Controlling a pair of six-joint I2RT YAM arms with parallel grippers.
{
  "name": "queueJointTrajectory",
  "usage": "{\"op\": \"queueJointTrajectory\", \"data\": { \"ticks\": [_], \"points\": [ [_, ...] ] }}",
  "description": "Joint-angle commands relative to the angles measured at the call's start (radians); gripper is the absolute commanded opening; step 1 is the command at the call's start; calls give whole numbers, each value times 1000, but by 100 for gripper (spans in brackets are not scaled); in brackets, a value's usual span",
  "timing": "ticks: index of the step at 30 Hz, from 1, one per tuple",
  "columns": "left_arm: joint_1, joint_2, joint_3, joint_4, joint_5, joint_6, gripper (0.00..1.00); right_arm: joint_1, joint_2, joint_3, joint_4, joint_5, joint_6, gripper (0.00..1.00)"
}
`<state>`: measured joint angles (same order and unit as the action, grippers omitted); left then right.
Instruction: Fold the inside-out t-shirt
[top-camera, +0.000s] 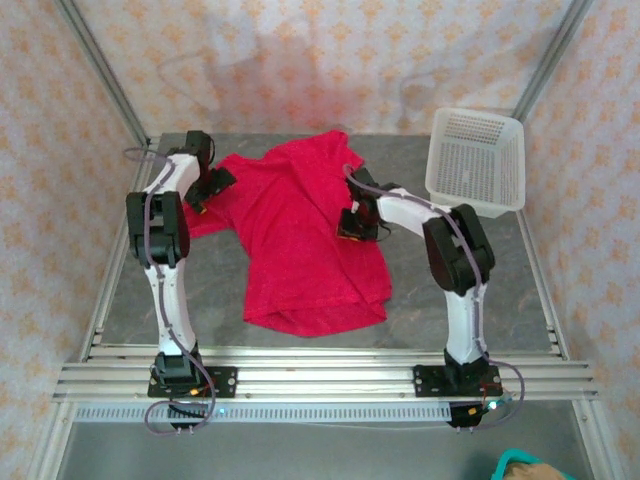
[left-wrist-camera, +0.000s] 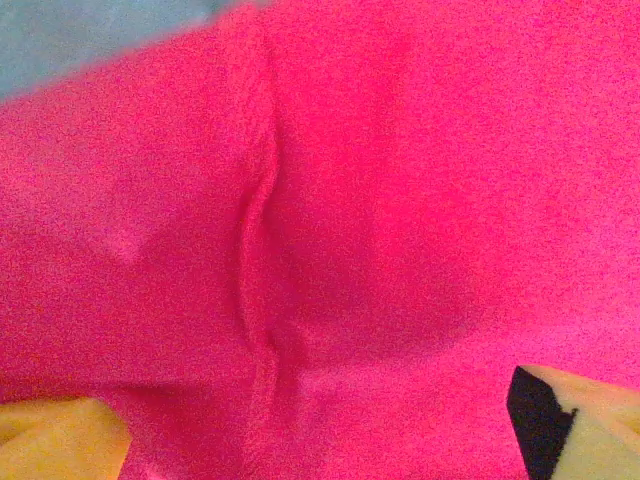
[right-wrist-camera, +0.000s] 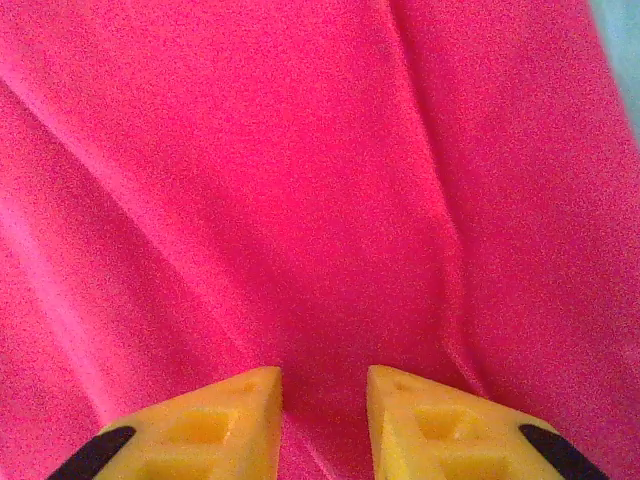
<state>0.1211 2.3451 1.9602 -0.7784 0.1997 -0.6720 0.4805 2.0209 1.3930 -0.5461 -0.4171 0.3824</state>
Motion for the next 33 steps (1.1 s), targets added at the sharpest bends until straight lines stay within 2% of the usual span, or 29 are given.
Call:
{"op": "queueJointTrajectory", "data": {
  "ticks": [1,4,8,10,13,16,19,22,25,30,33],
  "points": [
    [33,171,197,-120,-33,-24,93,7,-37,-189,8,5,37,29],
    [40,307,407,-182,-14,-14,87,16,-94,-308,24,2,54,29],
    [37,433,621,-216,59,-13,78,27,-176,-363,6,31,48,29],
    [29,434,673,-214,89,-9,77,25,-187,-326,-38,91,22,29],
    [-1,325,632,-204,60,32,79,10,-165,-212,-113,157,-24,30],
    [-25,139,495,-197,-24,77,80,8,-169,-97,-169,214,-50,40],
    [-41,-108,207,-127,-111,87,80,35,-226,-83,-183,183,-22,42],
    [-46,-342,-121,-7,-102,59,80,115,-305,-159,-156,149,42,42],
    [-47,-510,-393,110,-39,20,80,212,-356,-237,-128,139,106,42],
    [-52,-595,-616,165,9,2,80,340,-373,-287,-100,151,173,37],
    [-51,-570,-647,181,23,8,80,392,-343,-289,-103,168,195,37]
  ]
}}
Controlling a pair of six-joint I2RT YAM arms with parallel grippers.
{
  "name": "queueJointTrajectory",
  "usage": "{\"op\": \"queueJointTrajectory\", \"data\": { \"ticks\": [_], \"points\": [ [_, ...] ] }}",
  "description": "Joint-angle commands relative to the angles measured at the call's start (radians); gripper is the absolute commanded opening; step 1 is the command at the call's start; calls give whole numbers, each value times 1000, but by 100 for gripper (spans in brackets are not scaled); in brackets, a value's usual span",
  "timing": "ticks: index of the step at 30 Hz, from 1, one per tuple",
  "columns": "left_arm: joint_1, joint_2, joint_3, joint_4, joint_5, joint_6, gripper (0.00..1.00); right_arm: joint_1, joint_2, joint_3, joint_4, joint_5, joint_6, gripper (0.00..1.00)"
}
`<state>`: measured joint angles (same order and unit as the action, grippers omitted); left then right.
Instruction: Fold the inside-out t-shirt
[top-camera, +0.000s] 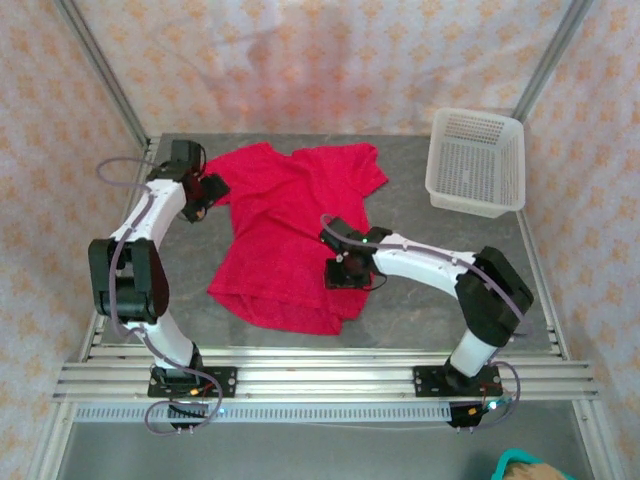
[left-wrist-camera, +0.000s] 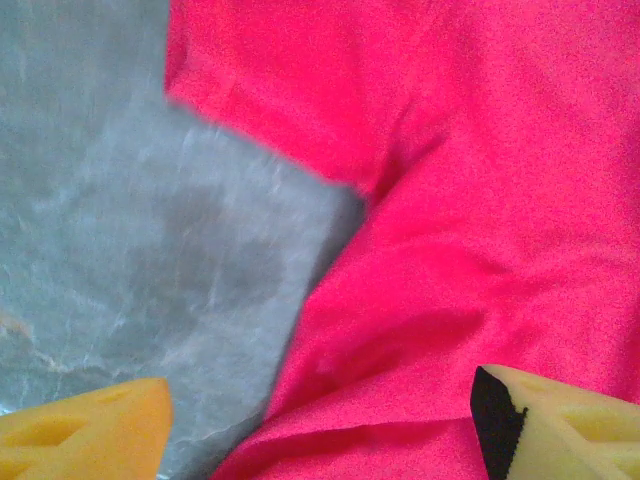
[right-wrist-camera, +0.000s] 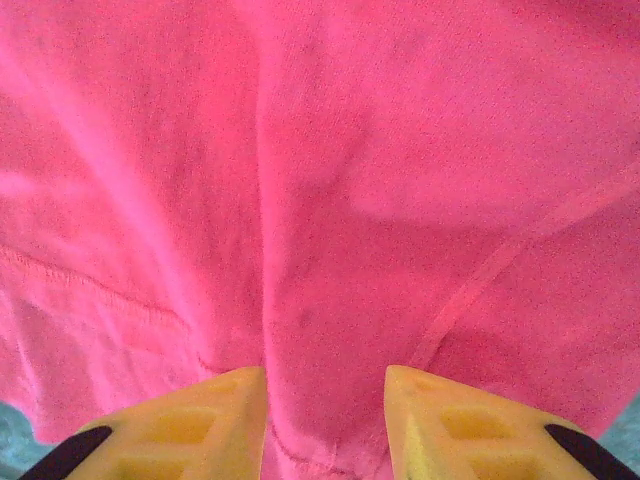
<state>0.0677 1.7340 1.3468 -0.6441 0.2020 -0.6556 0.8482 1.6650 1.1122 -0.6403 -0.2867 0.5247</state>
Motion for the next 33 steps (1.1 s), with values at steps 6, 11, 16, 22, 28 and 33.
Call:
{"op": "queueJointTrajectory", "data": {
  "ticks": [6,11,16,22,28,33],
  "points": [
    [1,140,33,33,36,6,79,56,3,-43,-46,100,80,38],
    [10,230,136,5,7,-12,79,63,-19,-85,-17,64,108,41],
    [12,312,253,9,31,-61,79,68,-9,-128,31,38,127,41],
    [22,512,488,-28,10,-101,80,68,-12,-112,-10,66,106,9],
    [51,772,859,-182,19,-95,79,68,-144,-101,-113,104,50,0],
    [100,984,1175,-323,55,-93,76,65,-340,-197,-164,104,26,0]
  ]
}}
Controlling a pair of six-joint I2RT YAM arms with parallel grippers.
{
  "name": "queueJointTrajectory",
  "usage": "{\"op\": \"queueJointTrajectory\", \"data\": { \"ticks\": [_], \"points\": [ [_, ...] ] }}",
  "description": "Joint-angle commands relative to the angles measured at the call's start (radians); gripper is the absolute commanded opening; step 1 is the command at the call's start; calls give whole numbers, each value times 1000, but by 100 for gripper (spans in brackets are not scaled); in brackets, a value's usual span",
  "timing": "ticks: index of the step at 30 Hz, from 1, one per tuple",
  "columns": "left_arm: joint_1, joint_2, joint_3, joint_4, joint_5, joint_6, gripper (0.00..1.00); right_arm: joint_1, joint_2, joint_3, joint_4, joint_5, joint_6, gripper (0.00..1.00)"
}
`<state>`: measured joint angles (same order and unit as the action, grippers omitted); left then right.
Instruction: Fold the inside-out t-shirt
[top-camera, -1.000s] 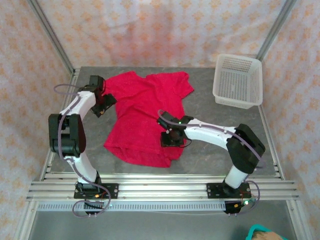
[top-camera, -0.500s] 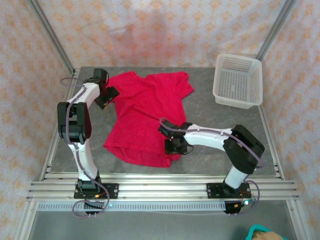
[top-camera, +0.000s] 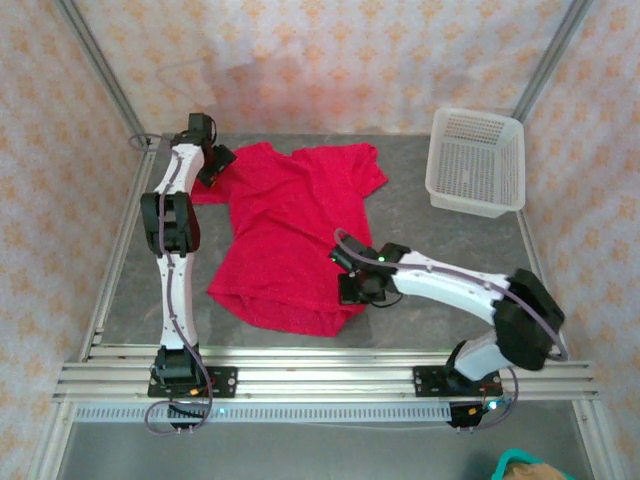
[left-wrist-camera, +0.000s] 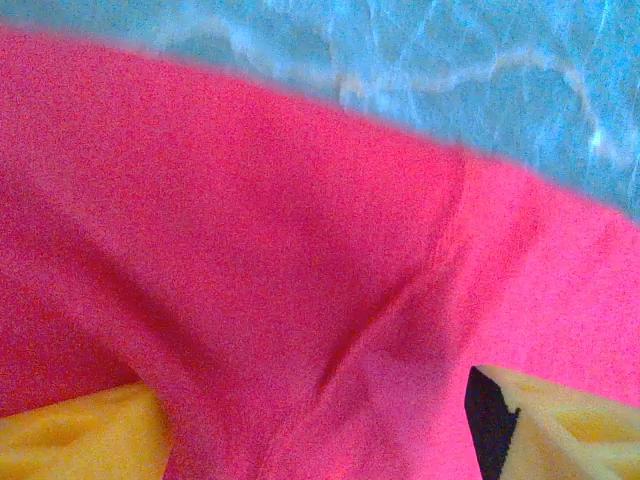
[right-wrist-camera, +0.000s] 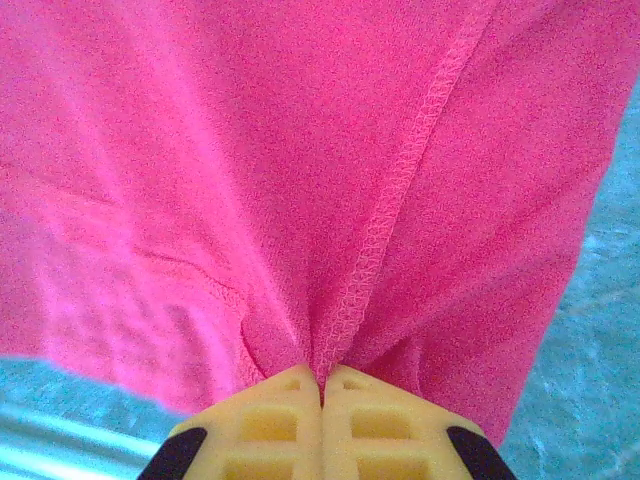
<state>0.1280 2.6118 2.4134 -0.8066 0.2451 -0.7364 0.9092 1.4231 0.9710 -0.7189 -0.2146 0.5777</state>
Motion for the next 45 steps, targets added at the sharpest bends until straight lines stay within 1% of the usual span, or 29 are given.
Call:
{"op": "queueJointTrajectory", "data": {
  "ticks": [1,3,6,10,14,15,16,17,20,21,23,25,28,30,33,36,40,42,45],
  "points": [
    [45,132,149,-179,13,-12,76,3,-137,-79,-83,28,-27,0],
    [54,158,184,-187,13,-11,75,2,-215,-133,-76,18,-11,0],
    [66,160,177,-176,-7,-11,74,-10,-318,-206,-89,25,22,0],
    [80,159,177,-171,-18,-1,74,-34,-379,-275,-151,47,64,0],
    [88,149,193,-176,-3,13,74,-48,-412,-338,-146,55,110,0],
    [86,137,193,-180,11,15,74,-50,-407,-343,-128,54,114,3],
    [85,120,192,-181,21,19,74,-50,-399,-341,-109,49,114,9],
    [77,93,184,-182,27,27,75,-52,-383,-331,-89,47,114,20],
    [40,-25,125,-183,12,75,81,-52,-305,-249,-48,57,87,48],
    [26,-80,85,-187,2,92,82,-53,-271,-205,-44,65,72,52],
    [-7,-202,-27,-178,-41,123,83,-65,-187,-119,-39,90,39,55],
    [-42,-352,-217,-138,-92,143,83,-98,-104,-25,-31,120,23,53],
    [-88,-600,-570,-32,-148,145,79,-162,19,93,61,116,-7,46],
    [-108,-763,-790,15,-154,138,73,-210,114,181,122,94,-38,44],
    [-134,-946,-1049,24,-146,149,69,-286,288,330,162,16,-74,42],
    [-158,-1110,-1252,-9,-119,170,66,-330,465,515,141,-63,-109,42],
    [-183,-1307,-1433,-95,-145,179,67,-339,679,794,40,-96,-152,42],
    [-184,-1384,-1502,-111,-133,162,67,-341,769,910,17,-114,-153,43],
    [-190,-1438,-1598,-76,-101,134,67,-350,873,1038,-13,-127,-145,43]
  ]
}}
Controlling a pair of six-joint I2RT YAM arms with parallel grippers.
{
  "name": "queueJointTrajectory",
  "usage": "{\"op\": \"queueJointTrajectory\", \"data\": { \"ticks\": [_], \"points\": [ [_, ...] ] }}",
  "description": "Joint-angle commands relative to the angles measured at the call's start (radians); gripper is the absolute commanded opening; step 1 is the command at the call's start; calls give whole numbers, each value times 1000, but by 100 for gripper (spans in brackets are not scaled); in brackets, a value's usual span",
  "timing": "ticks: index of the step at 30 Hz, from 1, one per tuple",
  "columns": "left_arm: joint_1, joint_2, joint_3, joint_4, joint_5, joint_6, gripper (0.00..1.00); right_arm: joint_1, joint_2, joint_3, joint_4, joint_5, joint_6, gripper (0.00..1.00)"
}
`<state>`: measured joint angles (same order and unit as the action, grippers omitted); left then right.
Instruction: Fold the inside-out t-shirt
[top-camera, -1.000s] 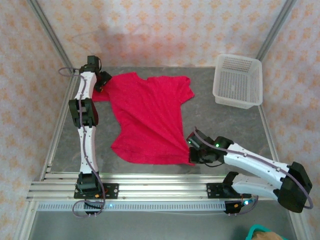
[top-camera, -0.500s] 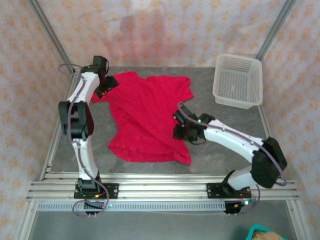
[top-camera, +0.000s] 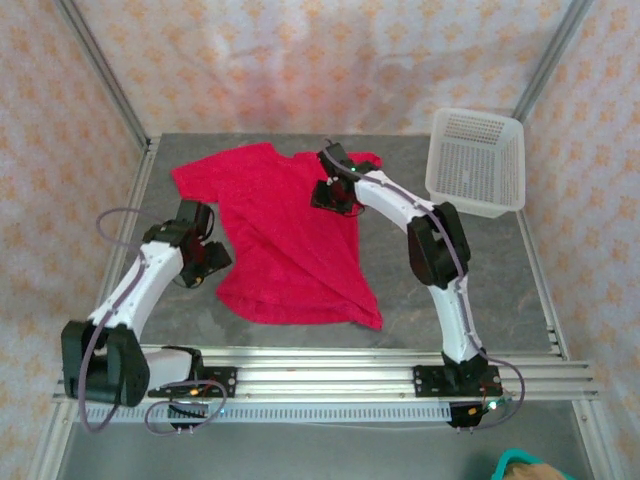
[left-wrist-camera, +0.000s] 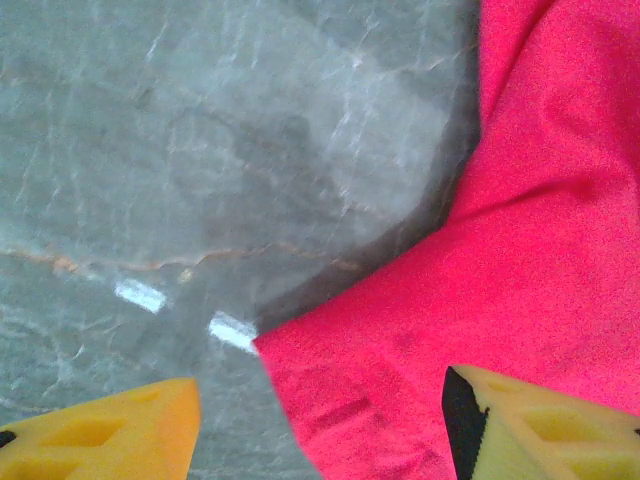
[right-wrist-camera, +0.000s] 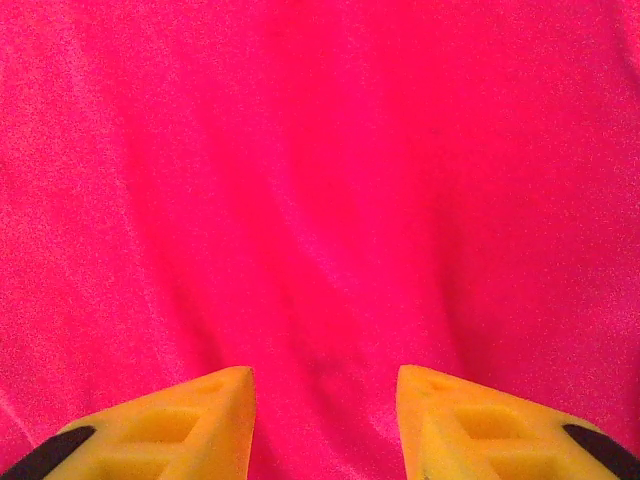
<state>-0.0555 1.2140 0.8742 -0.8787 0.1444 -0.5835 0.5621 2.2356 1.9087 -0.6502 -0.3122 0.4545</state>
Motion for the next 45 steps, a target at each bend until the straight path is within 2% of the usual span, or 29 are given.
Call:
{"op": "queueJointTrajectory", "data": {
  "ticks": [1,4,8,11,12,14,17,21,26,32,37,38,39,40,43,45],
  "points": [
    [-11,-44,-82,17,13,-28,67,-6,88,140,-95,-32,-19,43],
    [-31,-13,-146,97,43,-65,67,-17,150,218,-131,-39,-14,43],
    [-42,81,-184,197,62,-91,66,-25,172,221,-134,-29,-20,43],
    [-51,139,-197,261,76,-104,59,-35,187,216,-138,-24,-25,43],
    [-53,153,-199,269,69,-106,53,-39,194,214,-137,-25,-24,43],
    [-54,172,-196,268,52,-102,29,-53,219,215,-134,-28,-14,43],
    [-55,150,-161,176,20,-93,0,-82,272,240,-131,-18,5,42],
    [-54,16,-106,37,14,-94,0,-142,389,399,-193,17,37,42],
    [-55,-137,-119,9,116,-124,0,-197,546,689,-290,28,47,41],
    [-103,-198,-228,35,204,-189,0,-224,536,714,-249,36,46,41],
    [-134,-302,-280,3,219,-230,0,-245,518,743,-245,38,34,42],
    [-133,-315,-274,-6,209,-222,4,-247,512,758,-256,33,28,42],
    [-133,-320,-263,-14,190,-211,21,-245,502,768,-266,25,20,43],
    [-134,-316,-242,-18,160,-196,32,-246,483,769,-275,8,12,45],
    [-135,-250,-128,-48,49,-131,48,-234,390,750,-350,-29,-39,51],
    [-135,-183,-31,-64,-23,-91,52,-214,300,689,-416,-19,-90,52]
  ]
}}
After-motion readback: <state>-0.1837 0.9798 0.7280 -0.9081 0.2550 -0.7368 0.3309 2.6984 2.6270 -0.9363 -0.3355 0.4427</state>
